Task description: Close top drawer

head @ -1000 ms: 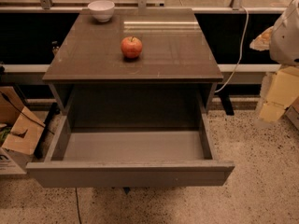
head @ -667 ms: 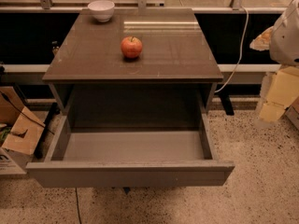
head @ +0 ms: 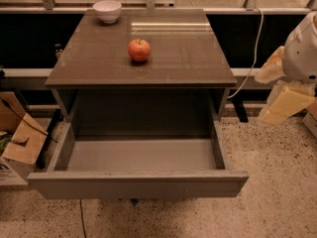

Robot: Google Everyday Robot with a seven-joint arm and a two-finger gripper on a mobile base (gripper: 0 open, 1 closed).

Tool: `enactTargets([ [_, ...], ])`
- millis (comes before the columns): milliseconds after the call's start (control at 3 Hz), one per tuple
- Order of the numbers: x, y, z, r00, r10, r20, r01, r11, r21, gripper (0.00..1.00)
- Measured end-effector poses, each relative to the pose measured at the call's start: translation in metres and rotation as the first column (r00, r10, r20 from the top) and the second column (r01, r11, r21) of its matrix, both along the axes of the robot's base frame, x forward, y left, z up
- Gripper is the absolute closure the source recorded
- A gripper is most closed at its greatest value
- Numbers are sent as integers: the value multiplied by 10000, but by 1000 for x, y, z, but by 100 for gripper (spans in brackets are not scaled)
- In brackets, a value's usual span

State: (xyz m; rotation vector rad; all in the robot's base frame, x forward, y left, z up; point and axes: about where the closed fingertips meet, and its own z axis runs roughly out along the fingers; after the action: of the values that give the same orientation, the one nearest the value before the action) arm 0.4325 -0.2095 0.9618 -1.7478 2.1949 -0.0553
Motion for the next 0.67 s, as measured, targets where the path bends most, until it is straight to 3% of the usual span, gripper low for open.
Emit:
enactTargets([
  [667, -25, 18, -77, 9928, 507, -1084, -410, 9951, 900, 85],
])
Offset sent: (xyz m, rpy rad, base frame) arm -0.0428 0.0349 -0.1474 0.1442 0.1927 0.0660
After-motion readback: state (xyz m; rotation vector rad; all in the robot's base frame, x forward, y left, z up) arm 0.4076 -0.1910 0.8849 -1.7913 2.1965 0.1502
